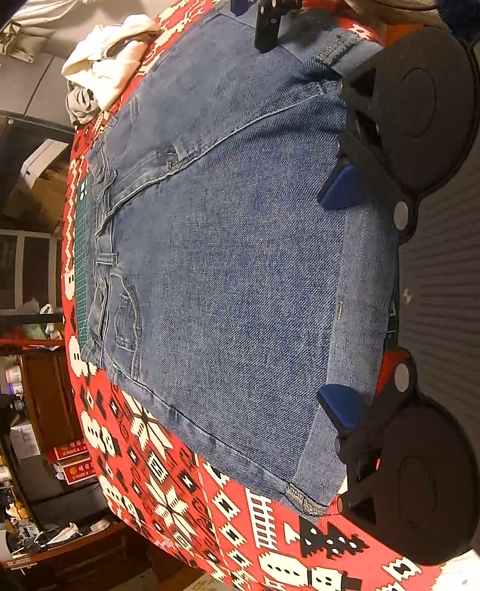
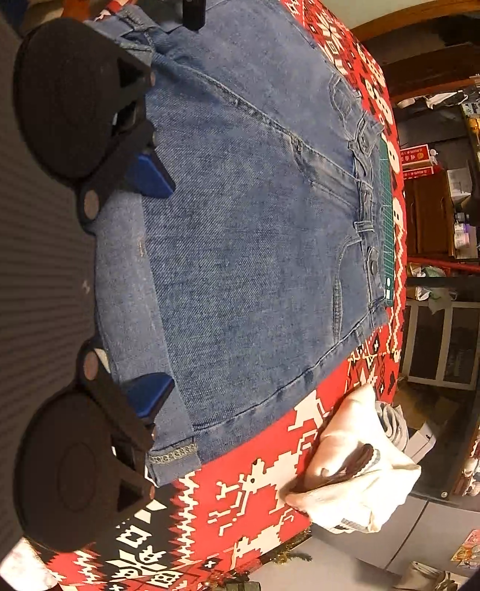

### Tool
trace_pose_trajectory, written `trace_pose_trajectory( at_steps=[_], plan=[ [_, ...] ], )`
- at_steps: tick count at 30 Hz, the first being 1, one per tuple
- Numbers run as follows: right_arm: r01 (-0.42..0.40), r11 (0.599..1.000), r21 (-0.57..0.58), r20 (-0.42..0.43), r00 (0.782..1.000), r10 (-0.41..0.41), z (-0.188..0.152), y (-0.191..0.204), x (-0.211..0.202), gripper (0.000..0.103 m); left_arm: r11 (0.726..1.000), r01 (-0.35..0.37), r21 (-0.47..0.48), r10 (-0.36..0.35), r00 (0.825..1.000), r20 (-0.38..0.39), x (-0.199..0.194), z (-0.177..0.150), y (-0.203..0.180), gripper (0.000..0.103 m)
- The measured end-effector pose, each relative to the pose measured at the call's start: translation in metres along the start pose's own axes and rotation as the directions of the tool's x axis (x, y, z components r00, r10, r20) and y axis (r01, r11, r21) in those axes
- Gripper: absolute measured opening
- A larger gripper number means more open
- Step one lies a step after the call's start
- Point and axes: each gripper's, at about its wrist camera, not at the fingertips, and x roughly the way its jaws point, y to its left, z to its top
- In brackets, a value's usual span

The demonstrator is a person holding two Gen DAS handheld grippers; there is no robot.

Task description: Fold clothes

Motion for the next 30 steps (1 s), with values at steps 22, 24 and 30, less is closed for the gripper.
trace_pose_trajectory(
  at_steps=[22,24,30],
  plan=[
    [0.012,1.000,0.009,0.038,0.999,-0.013,-0.007,0.000,-0.005,0.103,1.000,0.009,0.014,-0.010,0.999,0.052,0.001,-0.004,0.000,0.103],
    [0.011,1.000,0.009,0.044,0.999,-0.012,-0.007,0.000,-0.005,0.103,1.000,0.006,0.007,-0.006,0.998,0.056,0.001,-0.005,0.000,0.103],
    [0.008,1.000,0.005,0.073,0.997,-0.008,-0.013,0.000,-0.007,0.103,1.000,-0.011,-0.012,0.012,0.995,0.101,-0.001,-0.009,-0.004,0.103]
  ],
)
